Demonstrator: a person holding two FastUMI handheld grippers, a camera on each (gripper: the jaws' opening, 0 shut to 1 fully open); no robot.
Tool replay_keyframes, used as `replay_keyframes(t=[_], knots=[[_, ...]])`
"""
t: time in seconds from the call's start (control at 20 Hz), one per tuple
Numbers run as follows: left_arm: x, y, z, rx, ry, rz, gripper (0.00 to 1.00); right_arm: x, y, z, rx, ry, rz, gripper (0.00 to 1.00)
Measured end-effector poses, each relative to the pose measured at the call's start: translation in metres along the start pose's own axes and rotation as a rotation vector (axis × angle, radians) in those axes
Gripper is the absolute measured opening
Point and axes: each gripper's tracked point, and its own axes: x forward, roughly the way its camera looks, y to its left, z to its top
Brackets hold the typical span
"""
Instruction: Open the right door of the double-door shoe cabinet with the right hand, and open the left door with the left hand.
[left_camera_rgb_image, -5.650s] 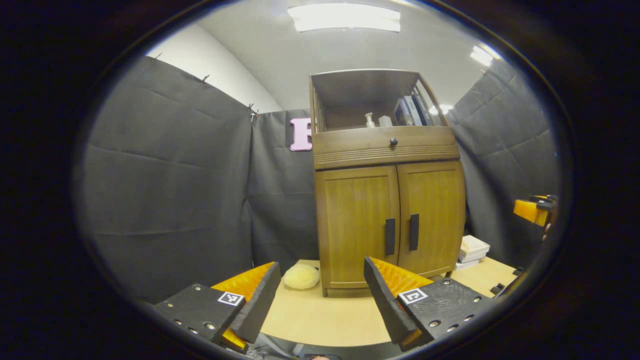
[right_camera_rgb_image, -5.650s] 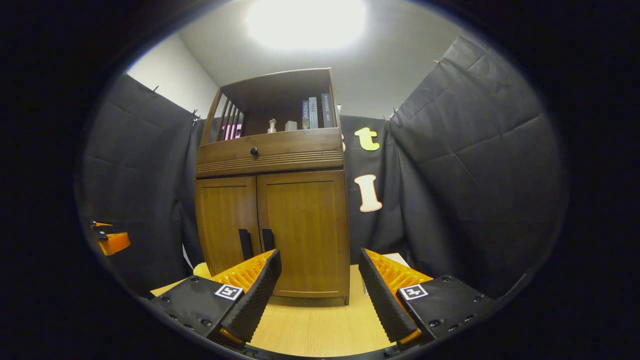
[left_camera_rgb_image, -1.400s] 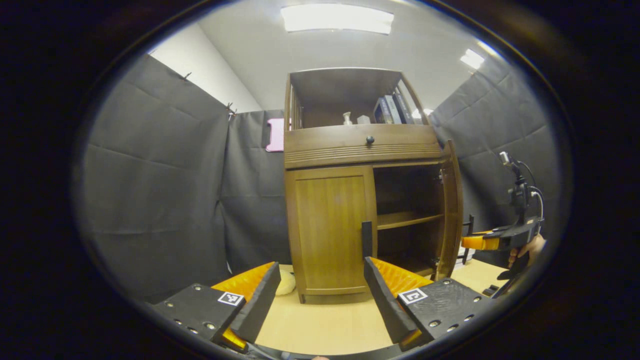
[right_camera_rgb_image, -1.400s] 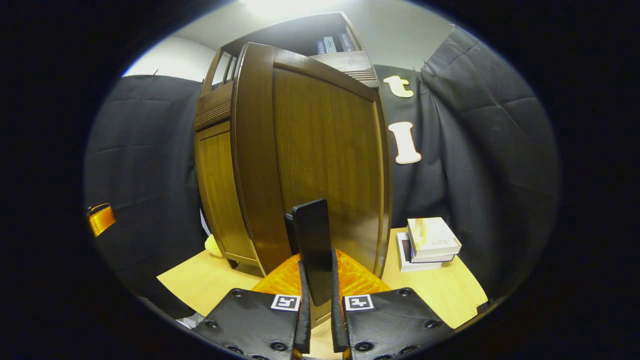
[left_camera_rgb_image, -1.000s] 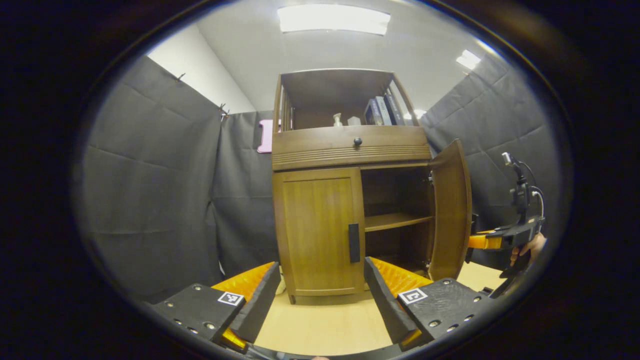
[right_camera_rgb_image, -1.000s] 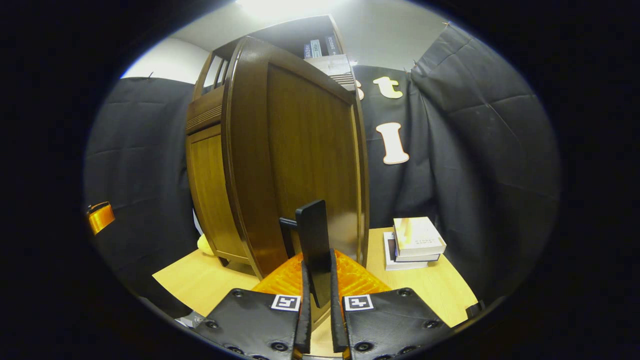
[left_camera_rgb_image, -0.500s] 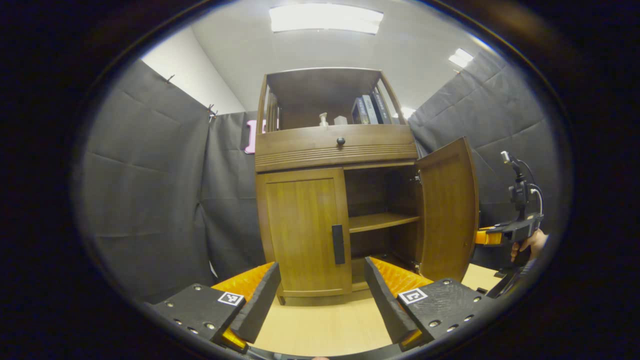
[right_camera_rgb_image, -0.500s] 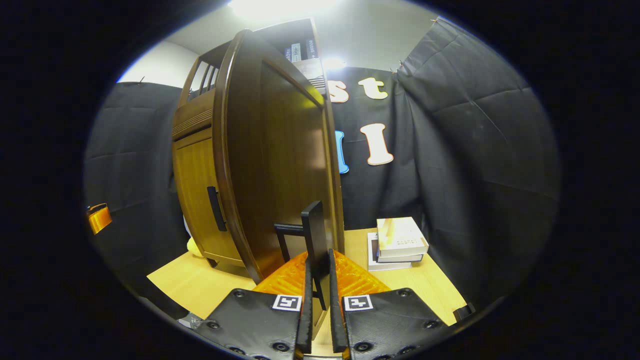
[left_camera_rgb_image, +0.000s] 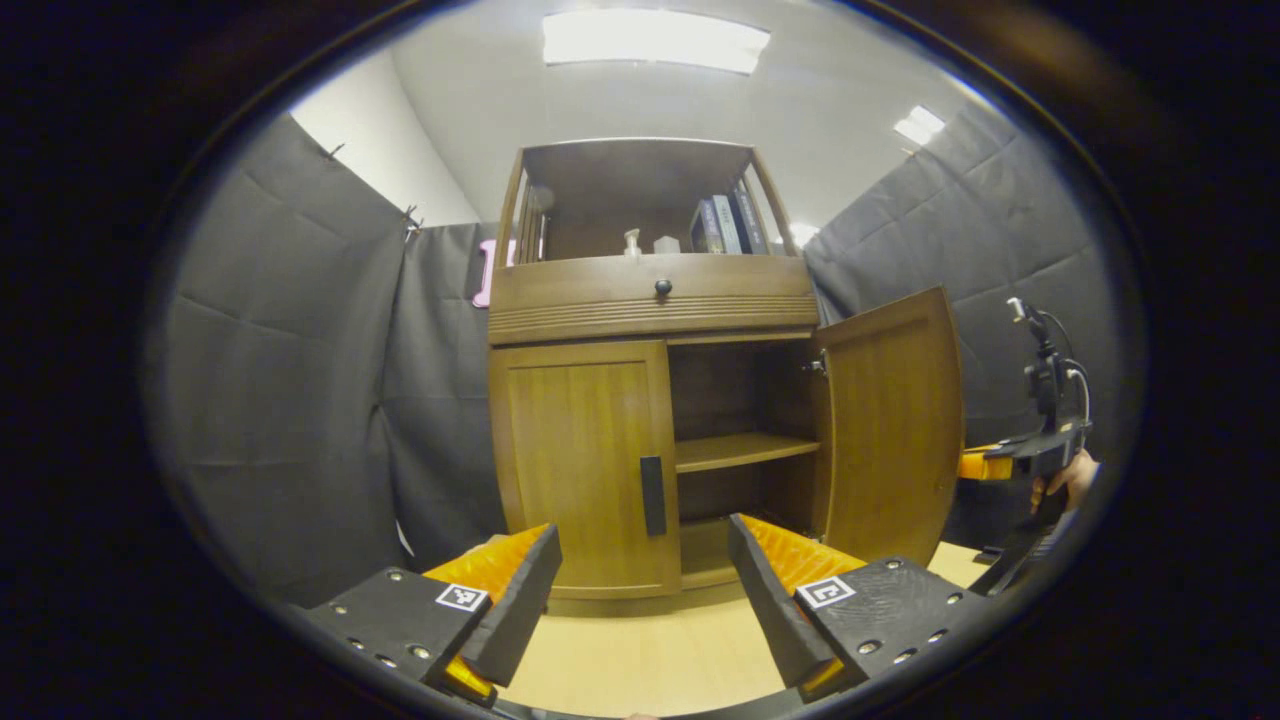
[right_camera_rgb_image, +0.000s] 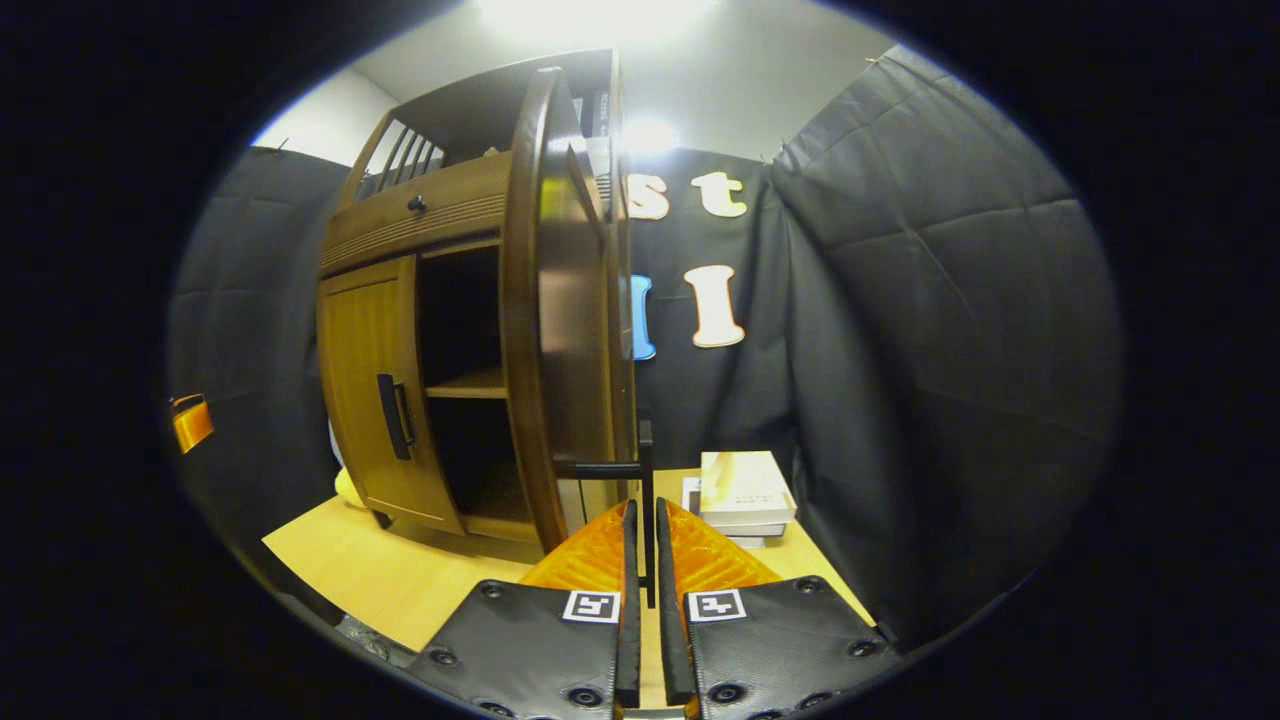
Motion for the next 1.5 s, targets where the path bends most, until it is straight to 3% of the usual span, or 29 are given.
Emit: replay_keyframes(t=[0.1, 0.15, 0.2, 0.3, 0.35, 0.5, 1.1, 1.2, 1.5], knots=[[0.008, -0.005, -0.003, -0.009, 0.014, -0.03, 0.98, -0.02, -0.001, 0.003, 0.014, -0.023, -0.02, 0.11], [0.013, -0.008, -0.003, -0.012, 0.018, -0.044, 0.98, -0.028, -0.002, 0.003, 0.014, -0.032, -0.04, 0.01], [0.021, -0.01, -0.004, -0.014, 0.02, -0.057, 0.96, -0.038, 0.003, 0.001, 0.006, -0.036, -0.039, 0.2], [0.034, -0.013, -0.004, -0.018, 0.012, -0.08, 0.98, -0.055, 0.013, -0.003, -0.038, -0.046, -0.05, 0.39], [0.04, -0.015, -0.003, -0.018, 0.007, -0.088, 0.98, -0.064, 0.018, -0.002, -0.059, -0.056, -0.054, 0.38], [0.063, -0.015, -0.005, -0.013, -0.006, -0.097, 0.98, -0.084, 0.037, 0.002, -0.076, -0.086, -0.059, 1.0], [0.173, -0.025, -0.043, -0.012, 0.005, -0.123, 0.98, -0.098, 0.048, -0.003, -0.071, -0.048, -0.17, 0.97], [0.191, -0.021, -0.053, 0.005, 0.012, -0.107, 0.94, -0.102, 0.045, -0.009, -0.065, -0.033, -0.193, 0.97], [0.244, -0.004, -0.096, -0.004, 0.073, -0.053, 0.98, -0.102, 0.043, -0.016, -0.064, 0.003, -0.25, 0.97]])
